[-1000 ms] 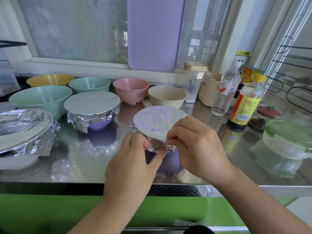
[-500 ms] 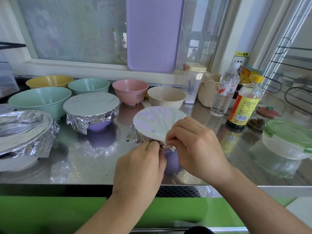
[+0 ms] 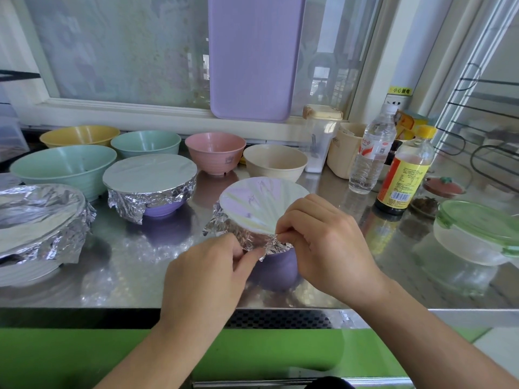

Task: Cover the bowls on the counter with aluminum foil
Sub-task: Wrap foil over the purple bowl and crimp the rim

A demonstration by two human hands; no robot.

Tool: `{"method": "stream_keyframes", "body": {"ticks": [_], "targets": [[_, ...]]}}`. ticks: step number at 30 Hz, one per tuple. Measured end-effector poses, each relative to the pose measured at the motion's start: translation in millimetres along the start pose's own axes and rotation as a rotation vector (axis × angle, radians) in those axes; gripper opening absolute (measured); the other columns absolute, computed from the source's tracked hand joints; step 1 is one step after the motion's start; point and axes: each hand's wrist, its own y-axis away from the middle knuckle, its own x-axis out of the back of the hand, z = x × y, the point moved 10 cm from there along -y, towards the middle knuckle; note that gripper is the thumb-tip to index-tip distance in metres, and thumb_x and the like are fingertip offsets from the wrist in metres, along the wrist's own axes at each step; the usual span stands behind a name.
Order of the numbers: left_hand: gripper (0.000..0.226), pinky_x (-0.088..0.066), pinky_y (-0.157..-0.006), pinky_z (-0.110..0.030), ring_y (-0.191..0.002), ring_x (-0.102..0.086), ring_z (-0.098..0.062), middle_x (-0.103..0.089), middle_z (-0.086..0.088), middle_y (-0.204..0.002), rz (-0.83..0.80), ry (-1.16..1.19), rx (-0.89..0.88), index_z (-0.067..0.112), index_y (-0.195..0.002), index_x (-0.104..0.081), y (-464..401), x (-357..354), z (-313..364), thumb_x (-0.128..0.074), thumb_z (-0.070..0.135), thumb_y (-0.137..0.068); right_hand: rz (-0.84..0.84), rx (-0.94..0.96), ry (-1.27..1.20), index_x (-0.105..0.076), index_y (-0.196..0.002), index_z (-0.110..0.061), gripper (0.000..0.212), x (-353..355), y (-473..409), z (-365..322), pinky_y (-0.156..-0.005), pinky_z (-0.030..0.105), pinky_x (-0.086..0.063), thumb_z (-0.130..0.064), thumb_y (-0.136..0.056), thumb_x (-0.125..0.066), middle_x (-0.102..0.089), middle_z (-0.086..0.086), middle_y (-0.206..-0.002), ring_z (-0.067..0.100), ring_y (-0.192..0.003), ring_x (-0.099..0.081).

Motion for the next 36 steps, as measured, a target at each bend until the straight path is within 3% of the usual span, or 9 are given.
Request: {"method": "stream_keyframes", "body": {"ticks": [4, 10, 16, 19, 23, 28, 30, 32, 36], "targets": [[0.057, -0.046, -0.05, -0.037, -0.06, -0.055, -0.018, -0.053, 0.011, -0.062, 0.05, -0.02, -0.064, 0.027, -0.07, -0.045, -12.9, 10.1, 0.8, -0.078, 0.073, -0.071, -0.012, 0.0, -0.007, -0.069, -0.081, -0.012, 0.025, -0.3, -1.1, 1.0, -0.061, 0.043, -0.05, 0.013, -0.078, -0.066, -0.064, -0.003, -0.083, 0.026, -0.078, -0.059], [0.092, -0.041, -0.074, -0.032, -0.108, -0.048, -0.013, -0.039, 0.014, -0.113, -0.076, 0.133, 0.07, 0.025, -0.116, -0.042, -27.1, -1.4, -18.5, -0.084, 0.077, -0.053, -0.018, -0.007, -0.021, -0.069, -0.081, -0.013, 0.024, 0.6, -1.3, 4.1, -0.063, 0.043, -0.051, 0.011, -0.08, -0.066, -0.064, -0.004, -0.083, 0.025, -0.079, -0.059], [0.071, -0.042, -0.082, -0.015, -0.119, -0.058, -0.006, -0.059, 0.025, -0.128, -0.35, 0.375, 0.041, 0.04, -0.142, -0.041, -18.9, -37.6, -9.9, -0.075, 0.063, -0.084, -0.007, -0.005, -0.076, -0.069, -0.081, -0.01, 0.022, 1.7, -0.7, 6.0, -0.065, 0.044, -0.05, 0.012, -0.083, -0.065, -0.064, -0.002, -0.083, 0.026, -0.079, -0.057], [0.085, -0.042, -0.103, -0.029, -0.139, -0.045, -0.013, -0.046, 0.01, -0.153, -0.347, 0.245, -0.039, 0.03, -0.159, -0.017, -16.5, -38.9, -2.3, -0.056, 0.067, -0.093, -0.015, -0.007, -0.092, -0.069, -0.082, -0.009, 0.021, 2.6, 0.8, 8.0, -0.068, 0.044, -0.05, 0.011, -0.085, -0.067, -0.064, -0.001, -0.083, 0.026, -0.08, -0.057], [0.081, -0.032, -0.114, -0.026, -0.145, -0.037, -0.016, -0.033, 0.002, -0.163, -0.355, 0.127, -0.127, 0.02, -0.164, -0.005, -16.0, -34.1, 7.8, -0.034, 0.063, -0.101, -0.016, -0.01, -0.105, -0.069, -0.081, -0.008, 0.022, 5.1, 1.5, 13.1, -0.07, 0.042, -0.049, 0.013, -0.085, -0.069, -0.064, -0.001, -0.083, 0.026, -0.081, -0.057], [0.071, -0.039, -0.111, -0.033, -0.142, -0.041, -0.01, -0.039, 0.013, -0.155, -0.426, 0.195, -0.1, 0.035, -0.156, -0.026, -18.3, -25.3, -3.4, -0.032, 0.073, -0.096, -0.023, -0.037, -0.093, -0.07, -0.083, -0.011, 0.021, 11.3, 3.9, 20.1, -0.071, 0.041, -0.051, 0.009, -0.087, -0.073, -0.064, -0.005, -0.087, 0.023, -0.085, -0.058], [0.074, -0.042, -0.109, -0.034, -0.135, -0.048, -0.008, -0.044, 0.012, -0.149, -0.312, 0.249, -0.048, 0.032, -0.149, -0.038, -27.8, -6.8, -16.1, -0.041, 0.076, -0.09, -0.038, -0.05, -0.1, -0.07, -0.085, -0.012, 0.022, 15.0, 4.6, 23.5, -0.074, 0.04, -0.051, 0.01, -0.087, -0.073, -0.064, -0.006, -0.089, 0.022, -0.088, -0.059], [0.064, -0.039, -0.107, -0.028, -0.13, -0.047, -0.002, -0.043, 0.015, -0.146, -0.186, 0.297, -0.104, 0.03, -0.148, -0.043, -39.6, 11.8, -17.8, -0.052, 0.062, -0.094, -0.049, -0.047, -0.121, -0.07, -0.086, -0.011, 0.023, 19.1, 5.1, 27.9, -0.078, 0.038, -0.05, 0.012, -0.086, -0.074, -0.064, -0.006, -0.091, 0.023, -0.091, -0.059], [0.046, -0.029, -0.119, -0.023, -0.148, -0.032, 0.004, -0.04, 0.019, -0.159, -0.285, 0.257, -0.369, 0.032, -0.151, -0.052, -46.5, -2.5, 3.3, -0.053, 0.039, -0.106, -0.018, -0.119, -0.102, -0.071, -0.089, -0.011, 0.022, 27.4, 9.6, 47.0, -0.083, 0.038, -0.051, 0.01, -0.087, -0.076, -0.065, -0.004, -0.098, 0.023, -0.096, -0.062]]}}
